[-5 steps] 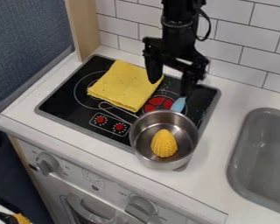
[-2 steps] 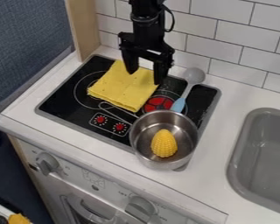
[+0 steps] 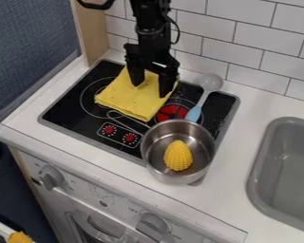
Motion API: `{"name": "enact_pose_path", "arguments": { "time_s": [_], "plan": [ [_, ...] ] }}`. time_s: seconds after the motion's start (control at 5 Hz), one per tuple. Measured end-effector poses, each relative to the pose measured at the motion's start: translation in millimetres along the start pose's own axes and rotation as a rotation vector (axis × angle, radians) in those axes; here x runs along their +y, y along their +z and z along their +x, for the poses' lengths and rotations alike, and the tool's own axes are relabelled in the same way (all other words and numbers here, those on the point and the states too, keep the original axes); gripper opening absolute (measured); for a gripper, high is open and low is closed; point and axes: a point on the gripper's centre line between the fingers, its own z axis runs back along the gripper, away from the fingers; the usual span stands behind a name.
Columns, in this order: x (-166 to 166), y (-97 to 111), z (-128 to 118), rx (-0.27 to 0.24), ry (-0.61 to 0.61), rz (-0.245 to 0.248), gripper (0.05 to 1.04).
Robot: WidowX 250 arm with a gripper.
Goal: Move the yellow towel on the upper left corner of the stove
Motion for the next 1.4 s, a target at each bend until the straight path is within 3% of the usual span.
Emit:
{"name": "enact_pose_path", "arguments": {
  "time_s": [0.2, 0.4, 1.4],
  "plan": [
    [3.5, -11.2, 0.6, 0.032, 0.011, 0.019, 1.0],
    [10.4, -15.4, 3.8, 0.079, -0.01, 0.085, 1.001],
    [85.6, -13.2, -18.4, 0.066, 0.148, 0.089, 1.001]
  ]
}}
